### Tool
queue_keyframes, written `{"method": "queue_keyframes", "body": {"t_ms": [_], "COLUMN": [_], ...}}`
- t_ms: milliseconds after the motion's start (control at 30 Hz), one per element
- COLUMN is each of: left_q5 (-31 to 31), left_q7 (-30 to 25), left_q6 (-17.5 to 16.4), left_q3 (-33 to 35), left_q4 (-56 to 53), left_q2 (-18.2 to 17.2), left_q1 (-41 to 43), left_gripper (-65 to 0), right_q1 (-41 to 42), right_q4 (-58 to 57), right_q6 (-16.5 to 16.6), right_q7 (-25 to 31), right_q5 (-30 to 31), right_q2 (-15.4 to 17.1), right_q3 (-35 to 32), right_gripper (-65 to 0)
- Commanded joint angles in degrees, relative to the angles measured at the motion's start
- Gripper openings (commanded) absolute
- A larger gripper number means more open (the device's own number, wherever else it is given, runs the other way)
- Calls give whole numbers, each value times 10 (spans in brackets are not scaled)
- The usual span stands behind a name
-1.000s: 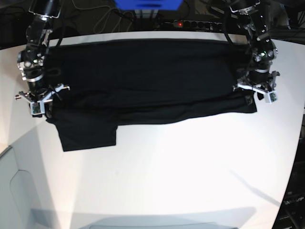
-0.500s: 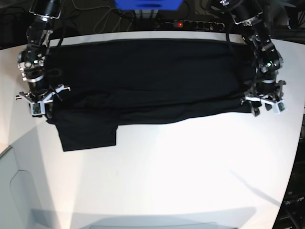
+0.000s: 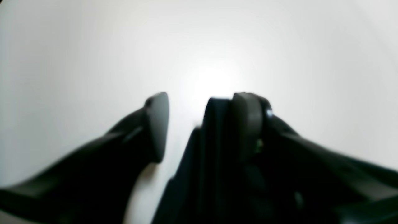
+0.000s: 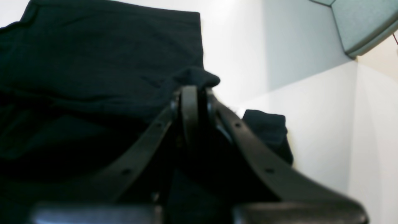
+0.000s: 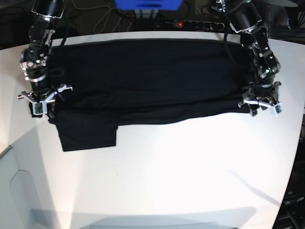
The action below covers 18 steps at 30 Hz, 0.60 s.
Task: Fold the T-shirt properly
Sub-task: 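Fold the grasped edge over onto the shirt with both grippers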
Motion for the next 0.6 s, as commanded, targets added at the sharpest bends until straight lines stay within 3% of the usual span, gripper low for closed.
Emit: {"method": "queue_keyframes", "body": {"t_ms": [0,167,300,567], "left_q5": [-3,-3,-3,-4], "left_q7": [-12,-11,-11,-11], "left_q6": [-2,-2,-2,-2], "left_q3": [-2,-2,-2,-3], "left_q4": [10,10,24,159], "left_q2": [-8,-8,-5,12], "left_q1": [-8,-13,-12,42], "left_gripper": [-411,-641,-650,-650], "right_q1": [4,3,5,5], "right_q4": [10,10,10,11], "right_q6": [-1,-1,-1,-1], "right_q7": [17,17,17,17], "right_q5": [4,4,4,7], "right_q2": [7,7,7,7], "right_q3": [3,3,3,4], "right_gripper": [-650,-650,-650,-650]}}
